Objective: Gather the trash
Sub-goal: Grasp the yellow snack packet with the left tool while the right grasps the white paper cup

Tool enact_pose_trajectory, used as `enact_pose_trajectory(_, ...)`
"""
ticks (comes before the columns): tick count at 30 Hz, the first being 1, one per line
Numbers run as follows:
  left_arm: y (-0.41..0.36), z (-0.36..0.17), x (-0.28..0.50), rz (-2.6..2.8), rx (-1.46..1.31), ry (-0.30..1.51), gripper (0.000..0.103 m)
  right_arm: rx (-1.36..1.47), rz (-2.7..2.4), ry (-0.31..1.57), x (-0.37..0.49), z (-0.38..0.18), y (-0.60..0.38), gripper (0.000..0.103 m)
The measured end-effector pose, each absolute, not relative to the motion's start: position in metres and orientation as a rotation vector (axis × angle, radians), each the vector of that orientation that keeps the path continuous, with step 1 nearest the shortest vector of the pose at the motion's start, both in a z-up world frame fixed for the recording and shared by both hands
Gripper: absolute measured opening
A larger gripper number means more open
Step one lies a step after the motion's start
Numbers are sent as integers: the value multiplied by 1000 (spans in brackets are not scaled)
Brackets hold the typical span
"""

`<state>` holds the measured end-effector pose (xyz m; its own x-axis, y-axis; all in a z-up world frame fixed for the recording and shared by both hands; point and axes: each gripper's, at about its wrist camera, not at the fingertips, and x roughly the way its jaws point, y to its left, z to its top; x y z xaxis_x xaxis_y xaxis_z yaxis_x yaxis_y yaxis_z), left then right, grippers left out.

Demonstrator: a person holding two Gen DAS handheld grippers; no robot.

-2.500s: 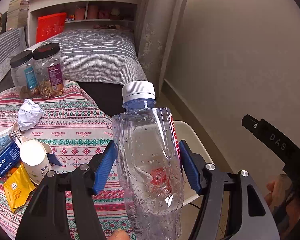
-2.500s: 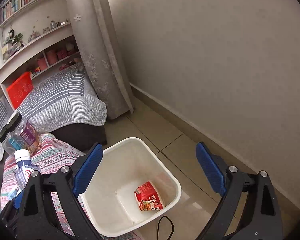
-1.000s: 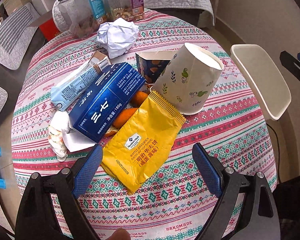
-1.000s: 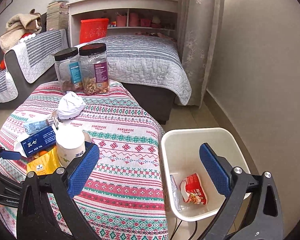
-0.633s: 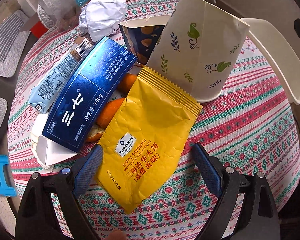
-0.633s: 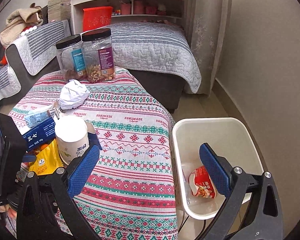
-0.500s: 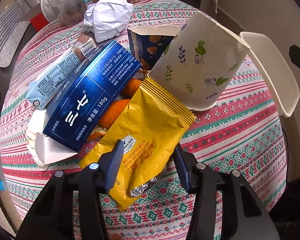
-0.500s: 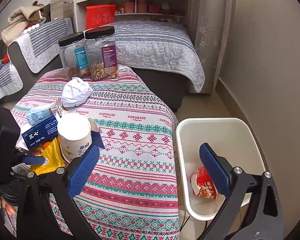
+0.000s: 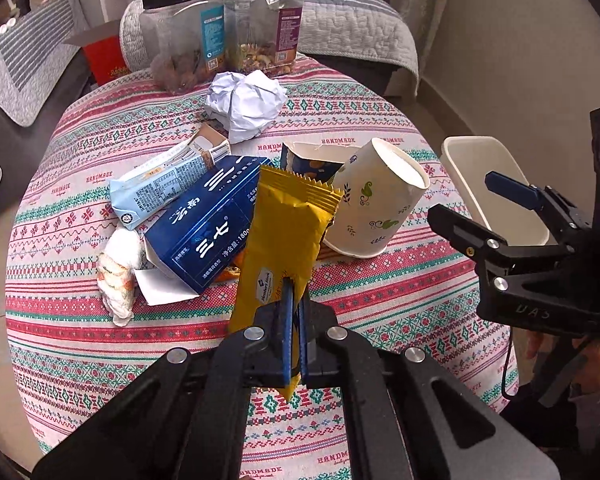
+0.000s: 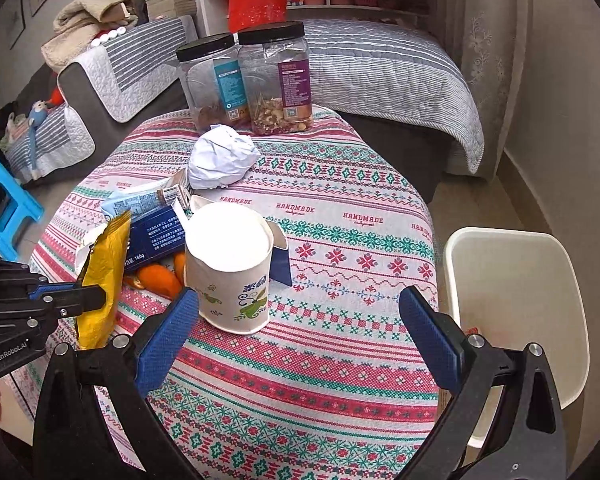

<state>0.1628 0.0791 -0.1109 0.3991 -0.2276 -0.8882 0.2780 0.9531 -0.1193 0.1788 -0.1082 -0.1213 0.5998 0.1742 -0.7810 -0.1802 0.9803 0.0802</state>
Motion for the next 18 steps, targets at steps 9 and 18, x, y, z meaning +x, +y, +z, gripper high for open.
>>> enact_pose_trajectory(9, 96, -87, 161, -292, -28, 1034, 2, 67, 297, 941, 197, -134, -85, 96)
enact_pose_trajectory(18, 109, -90, 165, -255, -63, 1025, 2, 161, 365, 980, 207, -143, -81, 52)
